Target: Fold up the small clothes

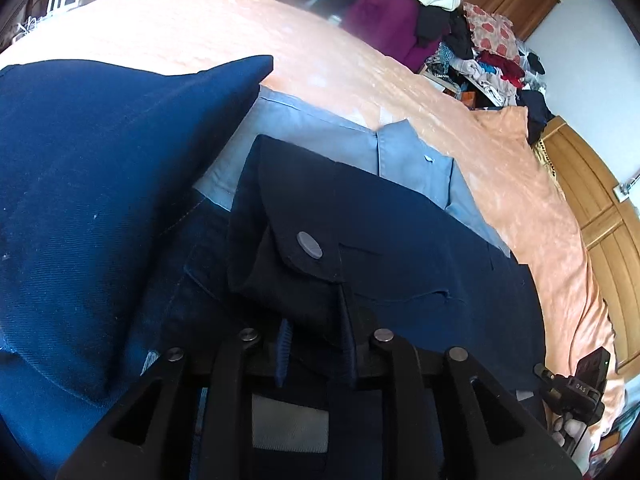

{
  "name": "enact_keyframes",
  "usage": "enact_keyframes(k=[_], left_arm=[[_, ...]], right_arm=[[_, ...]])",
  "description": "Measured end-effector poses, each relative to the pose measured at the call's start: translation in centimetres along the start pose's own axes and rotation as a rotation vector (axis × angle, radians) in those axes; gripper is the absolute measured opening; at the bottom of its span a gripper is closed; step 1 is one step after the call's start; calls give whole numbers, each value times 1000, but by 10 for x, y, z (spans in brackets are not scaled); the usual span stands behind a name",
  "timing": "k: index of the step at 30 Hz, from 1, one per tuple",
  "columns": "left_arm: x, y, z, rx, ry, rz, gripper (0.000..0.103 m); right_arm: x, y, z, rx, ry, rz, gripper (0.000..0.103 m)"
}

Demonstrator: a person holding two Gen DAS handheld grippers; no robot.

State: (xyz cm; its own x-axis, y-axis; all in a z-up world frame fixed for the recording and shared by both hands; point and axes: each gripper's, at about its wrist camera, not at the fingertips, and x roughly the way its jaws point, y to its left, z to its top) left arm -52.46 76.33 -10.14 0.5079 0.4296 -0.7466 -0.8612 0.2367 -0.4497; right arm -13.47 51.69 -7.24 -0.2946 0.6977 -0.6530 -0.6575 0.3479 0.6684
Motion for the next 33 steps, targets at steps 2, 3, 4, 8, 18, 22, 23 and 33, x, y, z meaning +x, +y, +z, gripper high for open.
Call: enact_keyframes(k=[2,3,4,8,18,22,23,33], left_arm=[[-15,-1,0,5,-21,22,28],[-33,-2,-1,14,-60,34,29],[-53,-2,-2,14,-114,52,29],[-100,-16,7,82,-244,61,28],[24,-30,4,95,151,-142,11],[-38,33,2,-43,35,-210,24],[-54,43,3,-47,-4,-212,47],[-161,287,40,-401,-259,5,70]], right_arm=[[-16,12,0,-49,-23,-35,25],[-30,21,0,-74,-55,-36,31],[-39,24,2,-89,-74,-34,33],[-45,52,10,-148,-96,21,33],[45,55,1,-156,109,45,32],[20,69,-5,-236,84,-40,63],[12,73,-10,-248,72,-43,67],[16,100,-61,-223,128,-41,70]])
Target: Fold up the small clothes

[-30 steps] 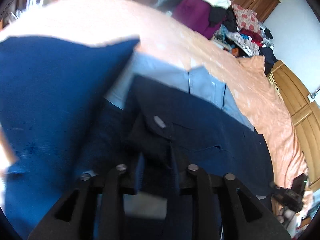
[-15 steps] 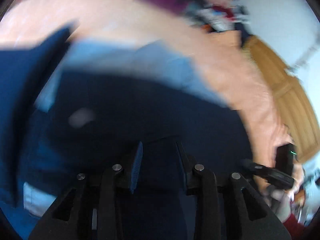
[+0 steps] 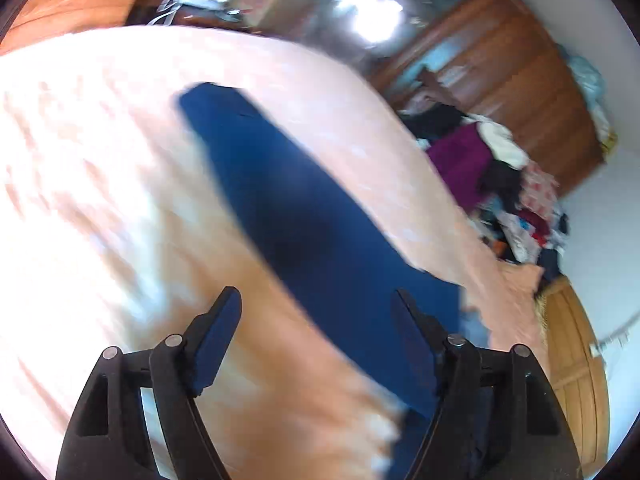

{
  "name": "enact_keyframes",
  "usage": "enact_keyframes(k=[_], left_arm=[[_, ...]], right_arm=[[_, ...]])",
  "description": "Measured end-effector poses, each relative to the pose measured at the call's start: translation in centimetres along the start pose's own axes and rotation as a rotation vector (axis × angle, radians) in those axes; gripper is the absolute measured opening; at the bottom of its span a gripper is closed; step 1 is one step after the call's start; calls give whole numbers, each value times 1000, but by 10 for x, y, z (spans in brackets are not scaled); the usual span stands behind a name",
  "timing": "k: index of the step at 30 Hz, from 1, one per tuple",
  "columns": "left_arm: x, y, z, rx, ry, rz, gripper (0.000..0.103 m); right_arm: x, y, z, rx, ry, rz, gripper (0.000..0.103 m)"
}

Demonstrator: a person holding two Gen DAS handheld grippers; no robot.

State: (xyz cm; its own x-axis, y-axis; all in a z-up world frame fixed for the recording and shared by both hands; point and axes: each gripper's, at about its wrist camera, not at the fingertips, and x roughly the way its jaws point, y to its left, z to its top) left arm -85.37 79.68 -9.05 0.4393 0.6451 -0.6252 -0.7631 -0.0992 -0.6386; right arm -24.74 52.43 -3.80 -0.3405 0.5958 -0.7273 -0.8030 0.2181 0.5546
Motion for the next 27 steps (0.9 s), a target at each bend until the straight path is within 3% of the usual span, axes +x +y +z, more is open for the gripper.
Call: enact_keyframes(k=[3,6,13,16,17,19,22,26,27], left_arm=[[23,28,23,-40,42,-12,63],[41,26,41,-7,59,-20,60],[75,49,80,-29,23,-55,54],[84,45,88,7,10,-24,31],[89,37,95,26,7,-6,14],[86,18,96,104,-5,7,8],[67,-41,84,217,-39,-125,8],[38,-165,24,420,-23,-418,8],[37,-192,3,463,5,-480,16]], right_arm=[[13,12,5,-1,8,-9,70],[25,23,14,-3,6,-12,70],[51,48,17,-57,24,-32,73],[55,56,19,-61,23,-20,69],[55,59,20,-64,19,-14,66],[52,67,22,-76,0,10,49],[43,74,28,-81,-33,47,48],[29,71,35,-57,-77,83,48],[25,67,36,-47,-88,90,48]])
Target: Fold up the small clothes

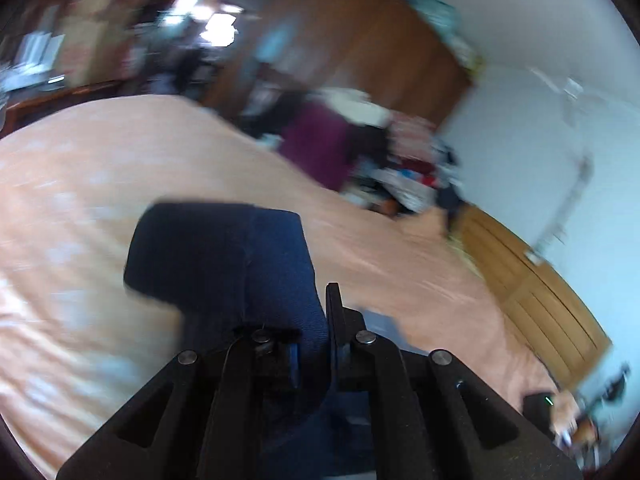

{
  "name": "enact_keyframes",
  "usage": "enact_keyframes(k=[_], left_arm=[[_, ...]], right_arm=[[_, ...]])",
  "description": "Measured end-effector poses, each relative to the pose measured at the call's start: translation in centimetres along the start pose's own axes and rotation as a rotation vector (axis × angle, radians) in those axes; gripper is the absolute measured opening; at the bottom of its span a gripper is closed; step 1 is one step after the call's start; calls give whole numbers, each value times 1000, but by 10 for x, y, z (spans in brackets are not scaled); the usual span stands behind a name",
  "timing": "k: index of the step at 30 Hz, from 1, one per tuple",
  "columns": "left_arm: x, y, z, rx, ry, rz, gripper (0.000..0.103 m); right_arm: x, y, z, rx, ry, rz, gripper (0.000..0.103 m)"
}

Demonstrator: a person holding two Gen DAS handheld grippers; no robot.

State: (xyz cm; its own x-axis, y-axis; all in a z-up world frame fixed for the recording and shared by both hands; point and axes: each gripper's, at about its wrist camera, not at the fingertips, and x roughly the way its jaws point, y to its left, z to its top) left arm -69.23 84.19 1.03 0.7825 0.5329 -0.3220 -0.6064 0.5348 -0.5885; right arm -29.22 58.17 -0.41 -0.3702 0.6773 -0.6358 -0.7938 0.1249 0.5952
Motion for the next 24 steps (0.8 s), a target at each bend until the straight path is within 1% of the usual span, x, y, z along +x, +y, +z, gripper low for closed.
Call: enact_keyframes(k=[1,2,3,4,5,6,7,8,9,11,12,13,14,15,16,18,20,22,24], left_arm=[[19,-31,-14,45,43,-58,28],[30,-45,-22,74,85,-84,61],[52,-65,-43,119,168,-95,68],[67,-73,-59,132,222,-93,67],[78,-75,-76,130,279,-95,61],[85,-70,-95,104,342,-78,54],[88,-68,-100,84,359,-62,54],[83,-58,-107,41,354,-53,54],[72,-51,-109,18,328,-52,54],[44,-33,-110,-22,253,-29,54],[25,-18,-109,-62,197,-6,56],[12,-9,-110,-96,163,10,58],[-2,8,-111,-144,124,32,60],[-12,26,-114,-191,100,72,60],[-19,38,-121,-222,92,102,60],[-22,66,-135,-311,87,110,60],[-26,79,-141,-329,87,112,60],[-24,81,-139,-328,82,109,60],[-22,85,-141,-334,88,98,60]], right_arm=[[-3,-4,0,10,-6,6,51],[-5,-8,0,20,-7,12,53],[-7,-12,-2,35,-4,19,56],[-8,-16,-3,46,2,23,56],[-8,-18,-3,49,7,27,56],[-8,-20,-2,50,14,31,56],[-6,-21,-1,50,22,43,56],[-2,-21,3,50,32,62,56],[3,-20,7,51,39,78,56],[16,-19,18,75,47,134,56],[26,-18,26,96,58,184,56],[39,-17,34,123,76,240,56],[56,-16,42,151,100,276,56],[70,-14,46,165,122,288,56],[88,-13,51,179,163,304,56],[113,-11,56,195,205,288,56],[129,-10,61,214,226,299,56],[138,-7,65,219,233,314,56],[146,-5,63,222,263,308,56]])
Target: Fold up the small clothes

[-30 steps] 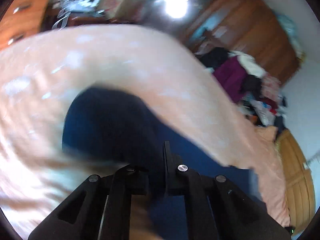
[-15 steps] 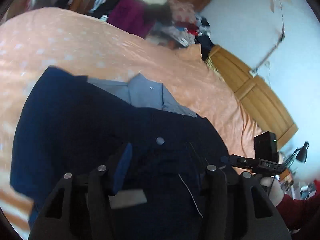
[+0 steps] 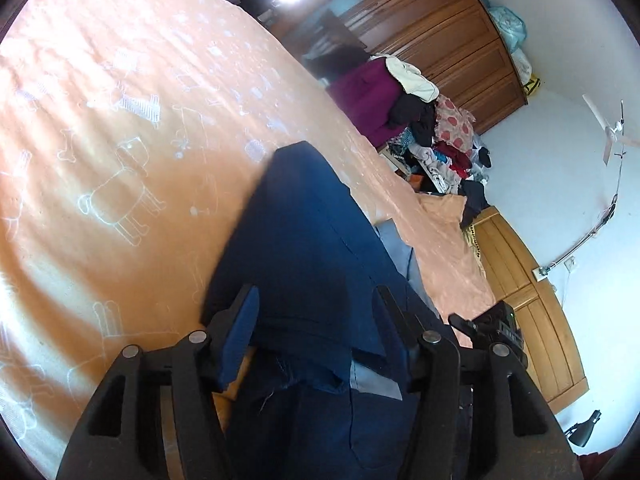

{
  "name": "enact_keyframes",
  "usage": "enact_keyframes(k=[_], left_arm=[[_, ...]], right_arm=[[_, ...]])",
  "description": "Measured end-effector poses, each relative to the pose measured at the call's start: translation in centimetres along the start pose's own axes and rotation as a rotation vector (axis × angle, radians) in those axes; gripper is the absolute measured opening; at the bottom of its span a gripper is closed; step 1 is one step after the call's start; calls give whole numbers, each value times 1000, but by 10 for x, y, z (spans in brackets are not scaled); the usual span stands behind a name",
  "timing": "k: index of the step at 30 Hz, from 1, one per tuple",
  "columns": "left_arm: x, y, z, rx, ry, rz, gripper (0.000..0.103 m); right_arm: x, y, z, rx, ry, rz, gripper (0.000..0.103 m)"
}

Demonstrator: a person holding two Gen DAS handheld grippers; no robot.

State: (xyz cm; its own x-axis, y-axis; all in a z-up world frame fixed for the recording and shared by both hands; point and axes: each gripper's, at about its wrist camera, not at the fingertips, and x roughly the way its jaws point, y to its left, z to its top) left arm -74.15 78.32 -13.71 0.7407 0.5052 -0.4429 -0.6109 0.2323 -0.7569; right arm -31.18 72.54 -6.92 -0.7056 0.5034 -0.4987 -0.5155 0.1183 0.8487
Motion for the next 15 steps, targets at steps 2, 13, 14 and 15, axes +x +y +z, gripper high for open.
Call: enact_keyframes(k=[2,13,14,15], left_arm=[[12,-7,-1,-10,3,-9,60],[19,-20,-6,-5,6,-4,62],[20,-20,-6,-6,6,-3,62],[19,-20,-6,-8,5,-6,62]], right_arm=[[5,-3,-2,4,16,-25,52],[36,17,3,-114,36,-61,11],[35,15,3,-112,28,-83,9],[30,14,4,-97,9,-63,6]])
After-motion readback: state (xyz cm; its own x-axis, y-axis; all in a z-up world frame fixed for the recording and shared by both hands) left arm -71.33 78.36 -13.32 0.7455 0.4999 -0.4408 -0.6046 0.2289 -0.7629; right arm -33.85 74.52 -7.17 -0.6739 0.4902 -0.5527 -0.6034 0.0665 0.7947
